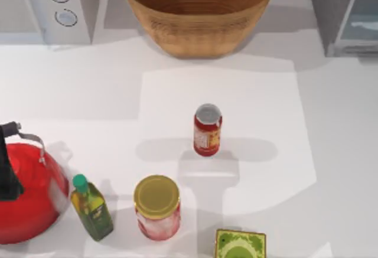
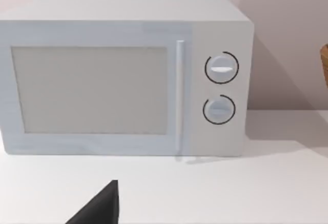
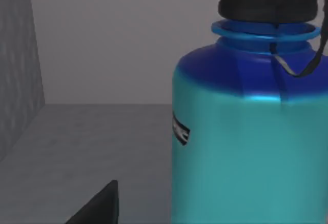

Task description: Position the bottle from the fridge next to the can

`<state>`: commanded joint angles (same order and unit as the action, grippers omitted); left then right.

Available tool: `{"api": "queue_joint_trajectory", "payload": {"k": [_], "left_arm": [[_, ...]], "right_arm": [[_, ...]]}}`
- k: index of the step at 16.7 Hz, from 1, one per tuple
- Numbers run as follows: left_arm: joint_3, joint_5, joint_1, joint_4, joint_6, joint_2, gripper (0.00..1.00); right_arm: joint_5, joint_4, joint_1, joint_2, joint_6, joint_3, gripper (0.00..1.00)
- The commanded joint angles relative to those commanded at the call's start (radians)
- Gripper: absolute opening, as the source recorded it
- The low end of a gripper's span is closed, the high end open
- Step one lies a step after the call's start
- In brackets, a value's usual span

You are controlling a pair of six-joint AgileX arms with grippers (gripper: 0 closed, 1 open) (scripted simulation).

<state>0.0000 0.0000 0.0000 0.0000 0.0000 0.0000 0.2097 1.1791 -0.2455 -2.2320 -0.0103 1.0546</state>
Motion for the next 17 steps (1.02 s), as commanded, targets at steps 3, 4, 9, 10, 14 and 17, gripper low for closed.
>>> {"api": "queue_joint_trajectory", "payload": {"k": [3, 4, 9, 10, 14, 17], "left_arm": [[0.0, 0.0, 0.0, 0.0, 0.0, 0.0, 1.0], [0.0, 0.0, 0.0, 0.0, 0.0, 0.0, 1.0], [0.0, 0.0, 0.0, 0.0, 0.0, 0.0, 1.0], [0.0, 0.0, 0.0, 0.0, 0.0, 0.0, 1.0], [0.0, 0.0, 0.0, 0.0, 0.0, 0.0, 1.0], [0.0, 0.0, 0.0, 0.0, 0.0, 0.0, 1.0]], "right_arm": [[-0.003, -0.009, 0.006, -0.004, 0.0, 0.011, 1.0], [-0.006, -0.019, 0.007, -0.014, 0.0, 0.032, 1.0], [-0.02, -0.102, 0.019, -0.094, 0.001, 0.195, 1.0], [-0.023, -0.119, 0.022, -0.11, 0.001, 0.228, 1.0], [-0.029, -0.157, 0.027, -0.146, 0.002, 0.303, 1.0], [-0.029, -0.157, 0.027, -0.146, 0.002, 0.303, 1.0]]}}
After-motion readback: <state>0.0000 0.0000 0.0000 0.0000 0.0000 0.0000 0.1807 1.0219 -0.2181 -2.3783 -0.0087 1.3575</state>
